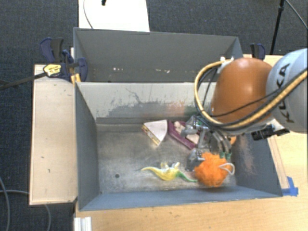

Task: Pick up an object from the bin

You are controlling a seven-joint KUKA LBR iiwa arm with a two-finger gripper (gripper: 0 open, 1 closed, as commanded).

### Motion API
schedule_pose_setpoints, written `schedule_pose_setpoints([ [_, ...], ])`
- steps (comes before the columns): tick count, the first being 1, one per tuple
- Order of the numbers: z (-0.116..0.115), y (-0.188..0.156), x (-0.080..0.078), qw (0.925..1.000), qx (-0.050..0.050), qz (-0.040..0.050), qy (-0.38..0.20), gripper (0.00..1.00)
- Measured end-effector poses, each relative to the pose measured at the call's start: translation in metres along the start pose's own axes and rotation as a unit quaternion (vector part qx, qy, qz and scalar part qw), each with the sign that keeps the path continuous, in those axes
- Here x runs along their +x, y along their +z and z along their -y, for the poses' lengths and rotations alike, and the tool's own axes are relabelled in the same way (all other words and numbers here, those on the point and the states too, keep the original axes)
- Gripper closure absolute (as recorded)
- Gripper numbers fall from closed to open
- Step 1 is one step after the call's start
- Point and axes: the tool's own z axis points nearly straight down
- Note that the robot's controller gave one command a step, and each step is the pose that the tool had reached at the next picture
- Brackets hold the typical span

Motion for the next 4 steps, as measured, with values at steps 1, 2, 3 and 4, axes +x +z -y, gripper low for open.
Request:
schedule_pose_setpoints([
  [1, 0.003, 0.056, -0.022, 0.9958, -0.002, 0.0008, -0.091, 0.0],
  [2, -0.005, 0.102, -0.042, 0.9802, 0.001, -0.0013, -0.198, 0.0],
  [3, -0.03, 0.122, -0.04, 0.9923, 0.003, -0.0049, -0.124, 0.0],
  [4, -0.022, 0.139, 0.018, 0.9908, -0.001, -0.0006, -0.136, 1.0],
])
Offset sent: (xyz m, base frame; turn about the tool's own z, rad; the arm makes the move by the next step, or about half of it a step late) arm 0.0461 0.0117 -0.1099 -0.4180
